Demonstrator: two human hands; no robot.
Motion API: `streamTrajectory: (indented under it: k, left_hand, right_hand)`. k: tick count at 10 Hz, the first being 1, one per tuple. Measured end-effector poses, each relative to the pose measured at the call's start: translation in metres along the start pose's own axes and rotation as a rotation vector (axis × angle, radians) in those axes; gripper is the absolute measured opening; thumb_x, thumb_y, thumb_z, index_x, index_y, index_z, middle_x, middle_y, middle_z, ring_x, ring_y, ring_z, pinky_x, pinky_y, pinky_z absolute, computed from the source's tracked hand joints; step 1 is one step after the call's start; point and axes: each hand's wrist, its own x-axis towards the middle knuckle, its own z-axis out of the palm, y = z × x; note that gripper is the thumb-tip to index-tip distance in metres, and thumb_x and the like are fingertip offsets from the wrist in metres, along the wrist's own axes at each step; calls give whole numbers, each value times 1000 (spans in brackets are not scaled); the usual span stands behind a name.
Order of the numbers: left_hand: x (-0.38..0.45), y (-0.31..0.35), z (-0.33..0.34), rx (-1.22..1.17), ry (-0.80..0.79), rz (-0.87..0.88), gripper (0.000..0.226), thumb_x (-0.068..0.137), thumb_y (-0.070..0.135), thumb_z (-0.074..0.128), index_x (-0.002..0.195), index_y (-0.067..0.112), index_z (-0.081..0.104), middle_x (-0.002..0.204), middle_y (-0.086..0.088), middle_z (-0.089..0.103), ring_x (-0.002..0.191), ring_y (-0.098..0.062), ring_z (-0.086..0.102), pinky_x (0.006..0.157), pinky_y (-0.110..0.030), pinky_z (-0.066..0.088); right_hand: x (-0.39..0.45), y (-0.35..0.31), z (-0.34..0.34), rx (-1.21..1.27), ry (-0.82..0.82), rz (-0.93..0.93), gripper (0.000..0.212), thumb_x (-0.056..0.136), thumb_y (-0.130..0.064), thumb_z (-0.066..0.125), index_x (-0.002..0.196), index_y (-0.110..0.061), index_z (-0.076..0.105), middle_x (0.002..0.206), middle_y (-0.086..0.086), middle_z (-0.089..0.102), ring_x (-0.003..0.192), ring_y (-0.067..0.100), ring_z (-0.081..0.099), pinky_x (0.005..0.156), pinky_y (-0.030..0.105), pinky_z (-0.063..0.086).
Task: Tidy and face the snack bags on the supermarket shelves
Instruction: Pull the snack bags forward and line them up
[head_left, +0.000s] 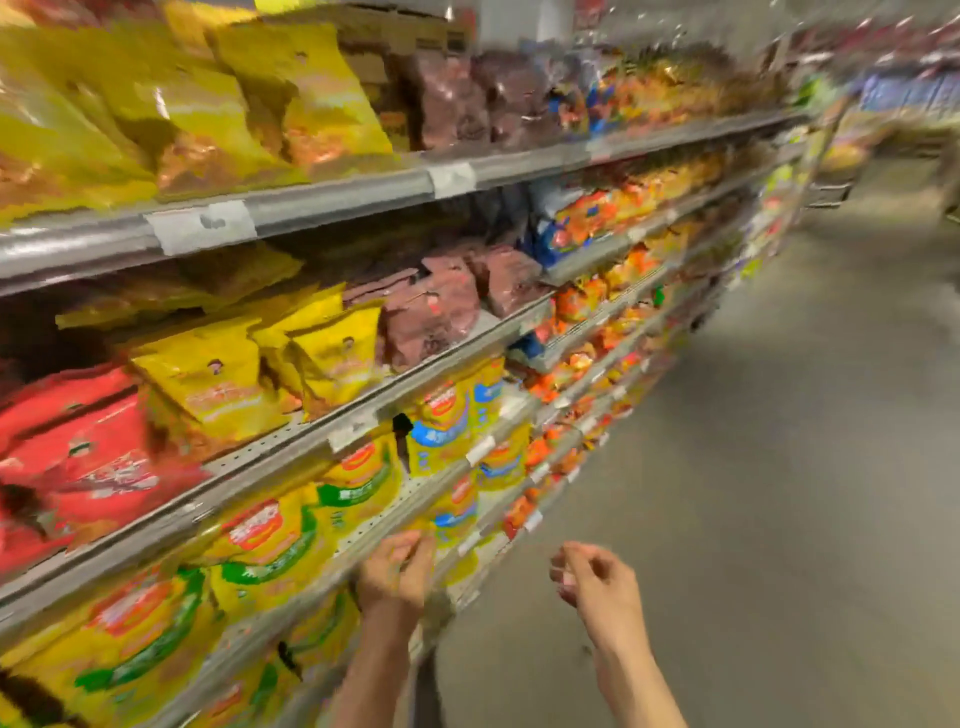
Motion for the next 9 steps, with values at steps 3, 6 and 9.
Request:
streamTrajectory:
  k: [3, 6, 9]
  left_hand:
    - [13, 14, 210, 82, -342, 278, 41, 45, -16, 90, 79, 0, 75, 80, -16, 74, 58, -14, 72, 61, -32, 61]
    - [95, 16, 406, 129, -345, -61, 13, 96, 12, 59, 90, 2, 65, 82, -10, 64, 77, -26, 60, 60, -30, 43]
    - [203, 71, 569, 22, -213, -23, 8, 85, 24, 75, 78, 21, 74, 88, -6, 76, 89, -24, 71, 81, -41, 55]
  right_hand:
    - [147, -31, -172, 76, 267, 11, 16, 100, -12, 60, 90, -9, 72, 81, 6, 76, 73, 17, 70, 69, 30, 53]
    - [316, -73, -250, 93, 339, 13, 16, 100, -10, 58, 89, -9, 70, 85, 8, 75, 78, 21, 71, 72, 31, 54]
    - [536, -158, -271, 25, 239, -36, 14, 100, -8, 57, 93, -8, 70, 85, 9, 74, 77, 19, 67, 76, 34, 53]
